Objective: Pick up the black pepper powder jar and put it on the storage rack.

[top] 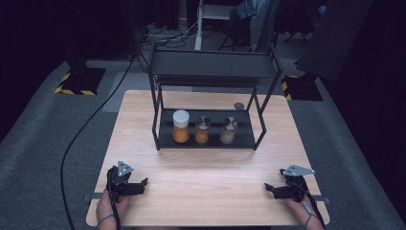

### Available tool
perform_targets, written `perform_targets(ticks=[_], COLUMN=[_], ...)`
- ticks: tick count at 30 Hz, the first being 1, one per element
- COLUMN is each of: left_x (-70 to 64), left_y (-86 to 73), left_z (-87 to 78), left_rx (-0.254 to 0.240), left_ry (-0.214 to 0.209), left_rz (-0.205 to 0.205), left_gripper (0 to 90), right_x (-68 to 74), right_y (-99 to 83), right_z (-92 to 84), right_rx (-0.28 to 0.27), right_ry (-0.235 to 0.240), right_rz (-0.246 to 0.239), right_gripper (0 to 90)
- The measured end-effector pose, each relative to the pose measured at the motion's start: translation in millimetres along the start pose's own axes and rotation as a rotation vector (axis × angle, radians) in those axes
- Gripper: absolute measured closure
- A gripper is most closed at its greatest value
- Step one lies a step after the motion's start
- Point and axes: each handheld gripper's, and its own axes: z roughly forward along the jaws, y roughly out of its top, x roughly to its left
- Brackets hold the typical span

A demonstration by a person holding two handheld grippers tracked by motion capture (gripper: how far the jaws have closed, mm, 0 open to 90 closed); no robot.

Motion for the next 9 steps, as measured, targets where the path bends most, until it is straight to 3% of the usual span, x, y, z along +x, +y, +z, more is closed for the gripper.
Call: perform_targets(ticks=[9], left_x=[-0.1], left_y=[0.0], left_z=[-0.2], left_rx=[0.001], left_ry=[0.000], left_rz=[0.001], left_gripper=[5.8], right_x=[-0.3], right_y=[-0.5], right_z=[-0.2], right_rx=[-0.003], right_ry=[0.002], right_rz=[0.000], right_gripper=[5.9])
